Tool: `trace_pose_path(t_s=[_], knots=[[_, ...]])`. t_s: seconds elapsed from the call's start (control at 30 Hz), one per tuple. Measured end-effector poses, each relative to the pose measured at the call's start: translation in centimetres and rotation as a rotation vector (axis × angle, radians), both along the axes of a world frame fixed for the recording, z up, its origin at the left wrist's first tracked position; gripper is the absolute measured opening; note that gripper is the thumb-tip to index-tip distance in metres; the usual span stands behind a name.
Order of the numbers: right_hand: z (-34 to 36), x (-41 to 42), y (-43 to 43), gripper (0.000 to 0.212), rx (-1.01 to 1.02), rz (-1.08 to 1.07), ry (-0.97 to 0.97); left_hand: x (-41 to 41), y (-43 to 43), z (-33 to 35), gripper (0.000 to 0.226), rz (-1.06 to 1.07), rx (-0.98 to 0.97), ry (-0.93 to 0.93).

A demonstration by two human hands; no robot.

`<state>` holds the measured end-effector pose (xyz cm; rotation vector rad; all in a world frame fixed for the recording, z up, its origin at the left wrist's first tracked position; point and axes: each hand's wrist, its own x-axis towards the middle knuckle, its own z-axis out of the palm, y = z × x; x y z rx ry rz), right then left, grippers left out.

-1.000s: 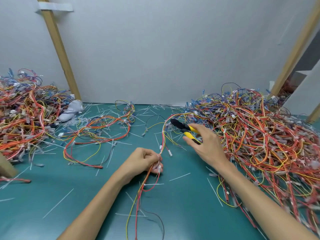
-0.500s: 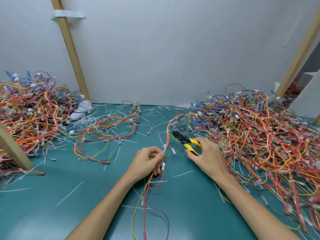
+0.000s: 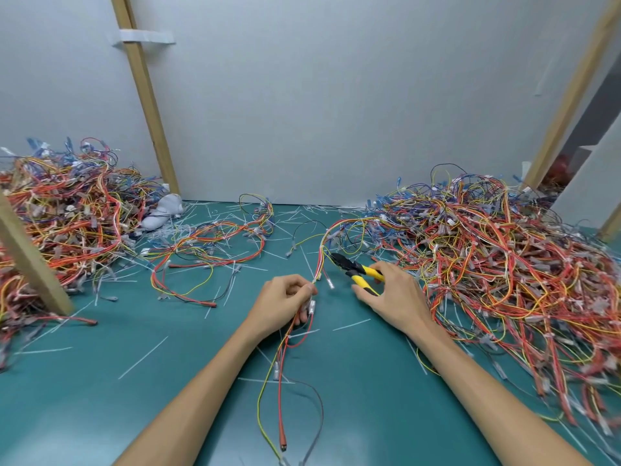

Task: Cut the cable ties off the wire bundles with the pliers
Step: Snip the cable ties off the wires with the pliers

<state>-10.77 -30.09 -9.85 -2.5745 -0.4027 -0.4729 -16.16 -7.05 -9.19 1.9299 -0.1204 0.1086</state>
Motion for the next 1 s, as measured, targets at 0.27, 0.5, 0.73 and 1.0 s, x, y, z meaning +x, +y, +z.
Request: trace_pose_path(t_s=[0.27,0.5,0.73,1.0], knots=[[0.14,-0.33,0.35,0.041,-0.079,-0.050,0.022,-0.08,0.28,-0.07,0.016,0.000,0.023,0.005],[0.22,-0.38,0.40,0.040,-0.114,-0.043,0.030,-0.02,0.35,-0.11,0.015,-0.011,0.020,0.015],[0.18,-0.22,0.36,0.041,-0.163,-0.052,0.028,0.18,0.39,-0.28,0.016,-0.015,0.017,0.022],[0.12,-0.10,0.27,0.040,-0.183,-0.044,0.017,0.22,0.48,-0.31,0.016,-0.024,0.024,0.026]])
